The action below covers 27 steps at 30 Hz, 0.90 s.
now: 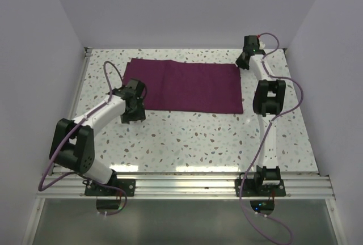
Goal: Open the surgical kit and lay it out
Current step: Open the surgical kit at the center of the board.
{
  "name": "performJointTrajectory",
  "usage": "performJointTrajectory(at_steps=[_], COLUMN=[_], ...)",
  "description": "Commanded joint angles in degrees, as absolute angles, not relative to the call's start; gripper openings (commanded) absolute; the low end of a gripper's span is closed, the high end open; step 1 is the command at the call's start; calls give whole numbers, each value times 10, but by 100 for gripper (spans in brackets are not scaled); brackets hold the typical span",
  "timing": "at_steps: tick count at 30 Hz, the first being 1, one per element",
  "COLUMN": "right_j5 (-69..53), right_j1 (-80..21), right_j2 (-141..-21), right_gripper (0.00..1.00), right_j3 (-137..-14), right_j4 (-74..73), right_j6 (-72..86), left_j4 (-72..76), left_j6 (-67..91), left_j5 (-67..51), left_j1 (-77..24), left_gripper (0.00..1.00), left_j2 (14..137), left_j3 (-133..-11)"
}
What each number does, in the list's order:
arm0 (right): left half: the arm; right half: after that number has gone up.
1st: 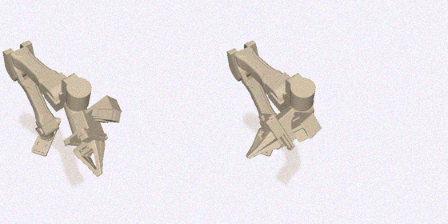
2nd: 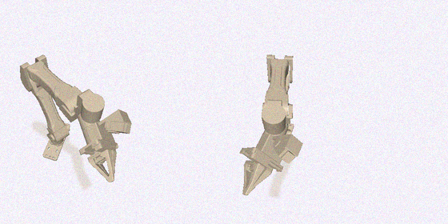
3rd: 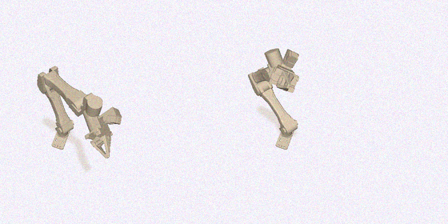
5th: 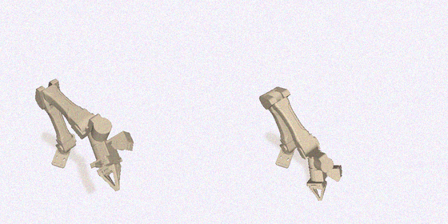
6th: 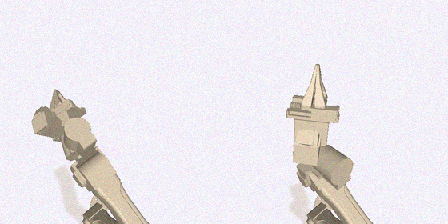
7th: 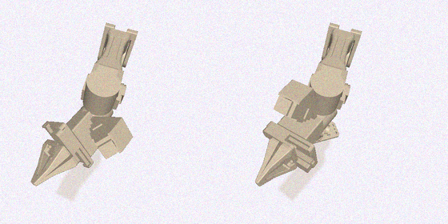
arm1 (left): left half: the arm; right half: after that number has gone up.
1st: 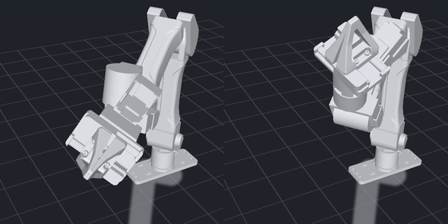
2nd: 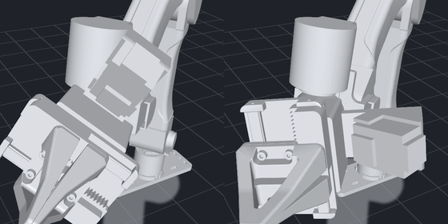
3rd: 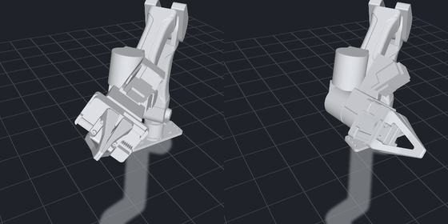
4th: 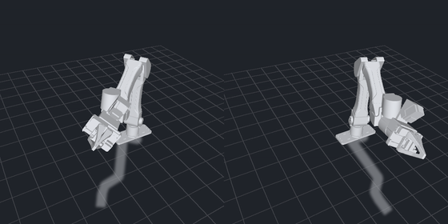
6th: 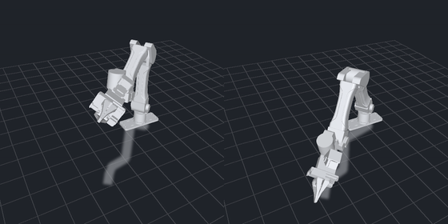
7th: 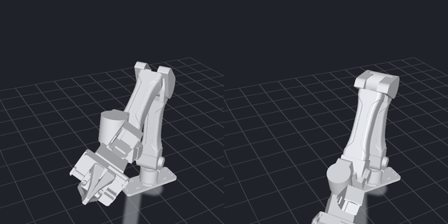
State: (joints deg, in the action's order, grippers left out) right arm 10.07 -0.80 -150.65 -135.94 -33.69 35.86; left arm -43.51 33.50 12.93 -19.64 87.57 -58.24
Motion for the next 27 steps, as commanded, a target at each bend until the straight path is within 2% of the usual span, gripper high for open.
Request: performJointTrajectory(at_steps=[1,7,15,22,27], right_j5=[74,69,52,2,-26], right_j1=[-12,-13,-17,-17,-35], right_j2=[-1514,-1486,-1372,-1259,-1164], right_gripper=[2,0,0,0,0], right_j3=[-1330,-1313,-1263,-1211,-1118], right_j4=[-393,-382,-345,-320,-312], right_j6=[360,351,336,341,350], left_j4=[-447,-454,-470,-488,-501], left_j6=[347,351,352,337,323], left_j5=[147,150,172,201,203], left_j1=[-200,-200,-200,-200,-200], left_gripper=[59,58,60,72,73], left_j2=[843,825,803,812,839], left_j3=[-578,-573,-597,-675,-748])
